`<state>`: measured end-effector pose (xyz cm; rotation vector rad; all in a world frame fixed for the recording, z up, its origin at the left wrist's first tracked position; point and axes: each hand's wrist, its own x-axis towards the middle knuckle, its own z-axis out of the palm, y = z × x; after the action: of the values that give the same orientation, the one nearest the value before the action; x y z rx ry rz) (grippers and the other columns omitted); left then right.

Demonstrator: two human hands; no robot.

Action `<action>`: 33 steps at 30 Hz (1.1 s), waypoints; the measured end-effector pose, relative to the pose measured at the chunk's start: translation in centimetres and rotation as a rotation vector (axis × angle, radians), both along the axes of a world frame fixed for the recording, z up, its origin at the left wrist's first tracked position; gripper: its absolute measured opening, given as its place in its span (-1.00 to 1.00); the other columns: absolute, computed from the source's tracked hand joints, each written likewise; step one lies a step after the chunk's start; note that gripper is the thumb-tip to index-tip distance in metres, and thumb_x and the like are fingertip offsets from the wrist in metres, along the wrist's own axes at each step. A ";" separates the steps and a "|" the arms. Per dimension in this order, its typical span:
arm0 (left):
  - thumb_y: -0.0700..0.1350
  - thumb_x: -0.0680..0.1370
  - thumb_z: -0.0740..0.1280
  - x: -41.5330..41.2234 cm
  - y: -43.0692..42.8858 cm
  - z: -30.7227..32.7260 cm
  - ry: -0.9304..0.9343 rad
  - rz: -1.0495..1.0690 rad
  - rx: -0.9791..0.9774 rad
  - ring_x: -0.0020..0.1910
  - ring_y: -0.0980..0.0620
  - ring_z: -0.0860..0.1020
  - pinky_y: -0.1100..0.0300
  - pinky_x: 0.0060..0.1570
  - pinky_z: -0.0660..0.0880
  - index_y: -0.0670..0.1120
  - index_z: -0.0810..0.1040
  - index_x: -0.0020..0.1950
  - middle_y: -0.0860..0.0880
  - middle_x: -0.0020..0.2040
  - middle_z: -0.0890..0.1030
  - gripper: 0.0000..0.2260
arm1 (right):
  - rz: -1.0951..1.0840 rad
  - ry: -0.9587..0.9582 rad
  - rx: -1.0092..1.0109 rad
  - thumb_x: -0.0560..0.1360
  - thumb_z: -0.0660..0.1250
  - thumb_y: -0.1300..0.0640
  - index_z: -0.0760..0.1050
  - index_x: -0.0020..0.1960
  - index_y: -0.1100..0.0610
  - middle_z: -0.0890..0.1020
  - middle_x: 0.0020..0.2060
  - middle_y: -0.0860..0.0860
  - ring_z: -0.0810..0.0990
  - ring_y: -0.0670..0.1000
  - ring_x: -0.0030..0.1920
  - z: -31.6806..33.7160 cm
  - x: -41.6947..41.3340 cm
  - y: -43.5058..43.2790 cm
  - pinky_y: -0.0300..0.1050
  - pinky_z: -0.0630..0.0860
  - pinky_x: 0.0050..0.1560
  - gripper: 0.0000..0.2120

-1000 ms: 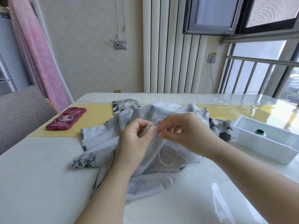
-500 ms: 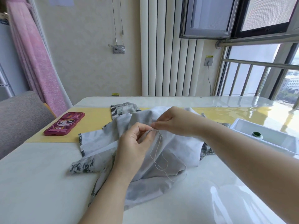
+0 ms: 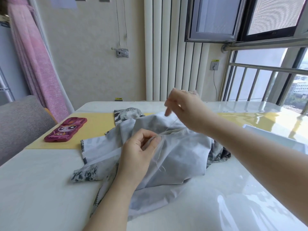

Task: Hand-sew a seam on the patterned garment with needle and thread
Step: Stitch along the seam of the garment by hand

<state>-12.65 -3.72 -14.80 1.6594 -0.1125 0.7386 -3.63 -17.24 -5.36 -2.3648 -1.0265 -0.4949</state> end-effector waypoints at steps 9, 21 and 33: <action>-0.21 0.49 0.40 0.1 0.0 -0.2 0.022 0.007 -0.009 -0.29 0.20 0.52 0.40 -0.21 0.43 -0.05 0.56 -0.20 0.14 -0.33 0.60 -0.90 | 0.309 1.052 0.442 0.65 0.04 0.20 0.39 -0.13 0.20 0.41 -0.56 0.01 0.45 0.01 -0.50 2.4 -1.3 -0.5 -0.18 0.46 -0.39 -0.76; -0.20 0.50 0.40 0.2 0.0 -0.2 0.020 0.027 -0.004 -0.33 0.21 0.49 0.41 -0.27 0.41 -0.05 0.56 -0.20 0.15 -0.35 0.58 -0.90 | -0.003 0.250 -0.068 0.62 0.11 0.16 0.44 -0.16 0.04 0.38 -0.49 -0.05 0.36 -0.05 -0.44 1.0 0.7 -0.7 -0.32 0.44 -0.06 -0.78; -0.17 0.50 0.41 0.2 0.2 -0.4 0.035 0.035 0.001 -0.32 0.15 0.46 0.34 -0.28 0.41 0.00 0.57 -0.22 -0.02 -0.33 0.57 -0.88 | 0.158 0.572 0.474 0.61 0.16 0.10 0.49 -0.18 0.05 0.69 -0.31 -0.07 0.49 0.41 -0.04 0.5 0.2 0.4 0.49 0.28 0.22 -0.77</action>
<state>-12.44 -3.48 -15.17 1.6777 -0.0589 0.7356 -3.42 -16.84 -4.90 -1.8196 -0.7191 0.0143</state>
